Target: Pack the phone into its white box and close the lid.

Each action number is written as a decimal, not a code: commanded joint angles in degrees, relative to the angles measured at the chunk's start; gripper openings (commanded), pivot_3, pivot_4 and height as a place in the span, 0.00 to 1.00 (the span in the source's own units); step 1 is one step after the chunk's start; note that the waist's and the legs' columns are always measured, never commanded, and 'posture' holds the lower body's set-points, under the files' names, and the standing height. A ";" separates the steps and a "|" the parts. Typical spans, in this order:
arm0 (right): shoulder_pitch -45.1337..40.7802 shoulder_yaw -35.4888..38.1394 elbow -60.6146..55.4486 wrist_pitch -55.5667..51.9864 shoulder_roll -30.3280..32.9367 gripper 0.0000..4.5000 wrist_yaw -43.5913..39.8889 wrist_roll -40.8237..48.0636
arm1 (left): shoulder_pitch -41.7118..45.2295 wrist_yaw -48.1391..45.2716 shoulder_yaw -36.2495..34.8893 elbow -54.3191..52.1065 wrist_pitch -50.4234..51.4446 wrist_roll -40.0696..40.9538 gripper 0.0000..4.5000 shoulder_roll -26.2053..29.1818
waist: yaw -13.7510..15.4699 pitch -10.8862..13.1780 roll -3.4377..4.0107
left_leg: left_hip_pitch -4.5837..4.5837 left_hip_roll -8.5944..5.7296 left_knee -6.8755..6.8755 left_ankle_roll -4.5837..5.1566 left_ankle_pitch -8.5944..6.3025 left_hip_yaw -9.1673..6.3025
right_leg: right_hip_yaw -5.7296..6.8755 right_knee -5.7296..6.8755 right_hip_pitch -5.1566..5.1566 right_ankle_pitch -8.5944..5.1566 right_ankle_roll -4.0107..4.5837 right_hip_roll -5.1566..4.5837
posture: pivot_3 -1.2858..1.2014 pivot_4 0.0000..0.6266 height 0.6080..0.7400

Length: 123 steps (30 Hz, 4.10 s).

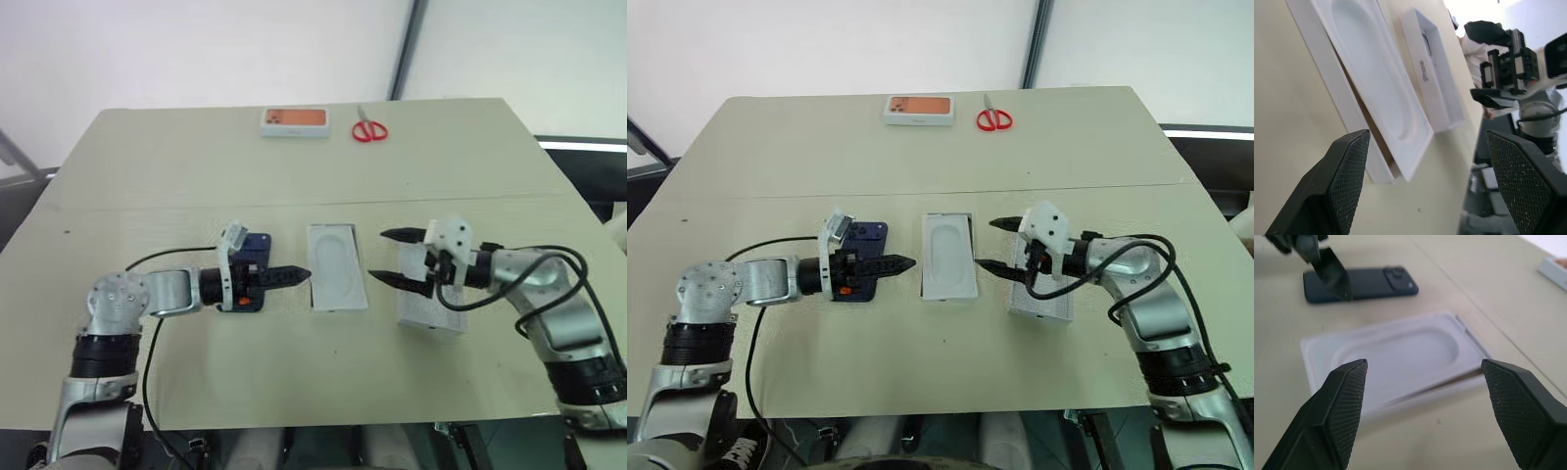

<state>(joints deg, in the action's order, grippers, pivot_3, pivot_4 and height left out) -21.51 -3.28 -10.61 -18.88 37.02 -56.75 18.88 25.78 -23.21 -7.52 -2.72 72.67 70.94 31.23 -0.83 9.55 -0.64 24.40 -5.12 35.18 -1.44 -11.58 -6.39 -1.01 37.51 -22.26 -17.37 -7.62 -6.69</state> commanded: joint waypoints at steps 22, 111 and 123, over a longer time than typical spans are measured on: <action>-9.02 -16.10 14.93 8.89 -10.87 0.02 8.69 -20.78 | -11.61 -16.06 -2.93 -9.89 -25.09 -22.01 0.89 4.48 | 0.02 0.03 -0.03 | 0.00 -0.01 -0.06 -0.04 0.02 -0.06 | 0.01 0.05 -0.07 0.00 0.00 0.02 | 0.52 0.24 1.00; -13.28 -16.91 9.22 7.81 -4.82 0.02 -2.06 -21.38 | -7.64 -13.56 -3.34 -9.11 -19.61 -22.10 0.89 -0.68 | 0.12 0.03 -0.04 | 0.00 0.02 -0.04 -0.06 0.03 -0.06 | -0.01 0.06 -0.07 0.01 0.00 0.12 | 0.52 0.24 1.00; -11.44 -21.26 7.20 12.27 -1.76 0.02 -9.38 -22.83 | -7.59 -13.72 -3.00 -9.18 -19.95 -22.72 0.89 -0.75 | 0.06 0.03 -0.04 | 0.01 0.03 -0.03 -0.07 0.04 -0.05 | -0.01 0.06 -0.06 0.01 0.00 0.12 | 0.52 0.24 1.00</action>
<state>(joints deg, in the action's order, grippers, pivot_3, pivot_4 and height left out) -32.45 -24.85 -0.39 -7.08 34.77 -64.77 -5.16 17.70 -36.67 -9.88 -10.80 53.38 48.03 30.35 -0.77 9.58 -0.69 24.41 -5.09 35.14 -1.50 -11.55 -6.44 -1.02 37.57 -22.31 -17.37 -7.62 -6.57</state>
